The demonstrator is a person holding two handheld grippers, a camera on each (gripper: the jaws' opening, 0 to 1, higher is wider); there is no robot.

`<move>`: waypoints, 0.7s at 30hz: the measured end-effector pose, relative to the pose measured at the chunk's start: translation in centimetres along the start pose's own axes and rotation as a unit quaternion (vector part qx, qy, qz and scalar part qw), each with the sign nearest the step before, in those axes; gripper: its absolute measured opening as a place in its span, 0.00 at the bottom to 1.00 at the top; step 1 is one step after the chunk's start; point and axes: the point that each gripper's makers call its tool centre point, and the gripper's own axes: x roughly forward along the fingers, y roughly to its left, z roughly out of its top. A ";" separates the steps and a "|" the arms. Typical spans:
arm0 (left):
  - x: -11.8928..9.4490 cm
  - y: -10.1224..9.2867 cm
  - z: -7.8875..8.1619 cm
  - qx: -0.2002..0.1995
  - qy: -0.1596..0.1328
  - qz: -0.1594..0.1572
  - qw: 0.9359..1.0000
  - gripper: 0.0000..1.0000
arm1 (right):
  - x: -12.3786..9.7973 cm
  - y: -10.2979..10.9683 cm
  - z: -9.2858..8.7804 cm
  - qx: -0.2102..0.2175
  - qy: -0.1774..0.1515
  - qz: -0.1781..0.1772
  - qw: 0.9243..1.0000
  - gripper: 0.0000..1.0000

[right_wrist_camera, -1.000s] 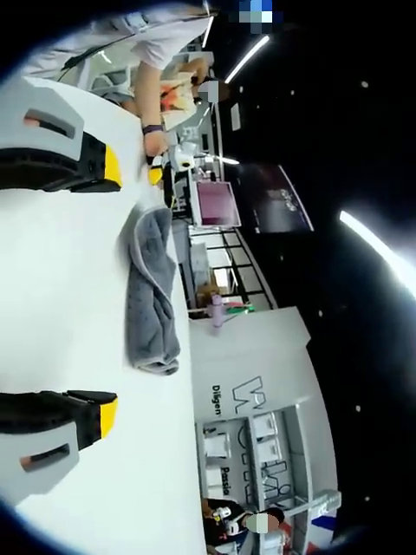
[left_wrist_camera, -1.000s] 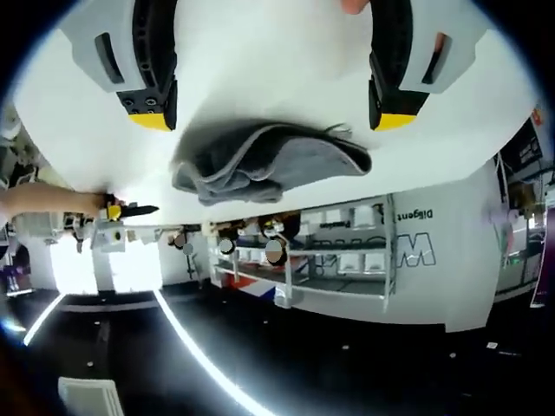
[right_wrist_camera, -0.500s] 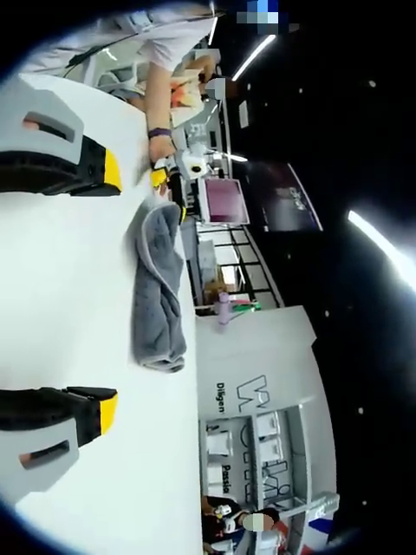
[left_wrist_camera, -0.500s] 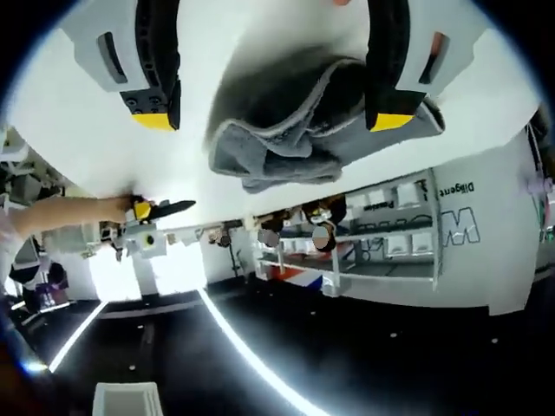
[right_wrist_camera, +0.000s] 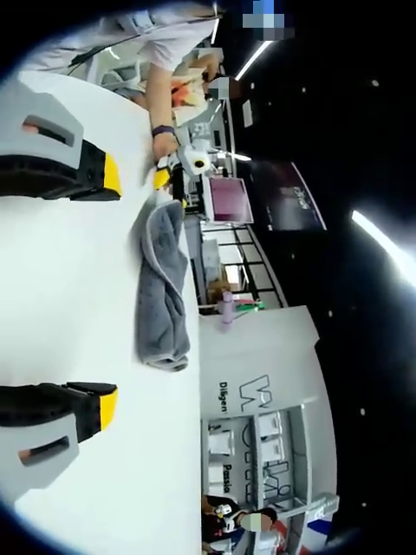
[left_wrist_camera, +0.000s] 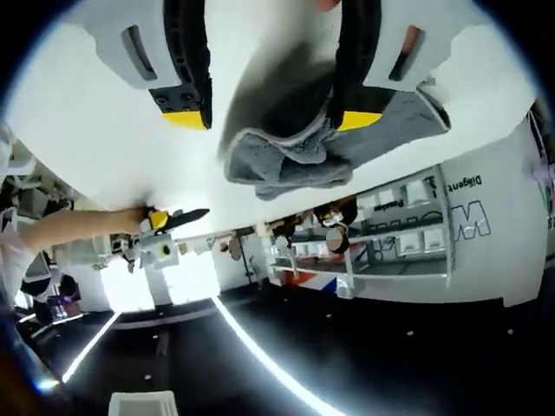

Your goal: Fold the towel on the table until its edges align and the towel forms a compact rectangular stack.

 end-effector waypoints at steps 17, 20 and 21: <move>-0.9 2.3 2.1 0.016 -0.057 0.056 0.997 0.63 | 0.0 0.4 -0.3 -0.004 0.007 -0.002 1.000 0.85; -0.4 2.2 1.4 0.035 -0.038 0.058 0.997 0.70 | 0.0 0.5 -0.4 -0.005 0.007 -0.001 1.000 0.85; -0.4 2.2 1.3 0.039 -0.033 0.058 0.997 0.71 | 0.0 0.5 -0.3 -0.005 0.008 -0.001 1.000 0.85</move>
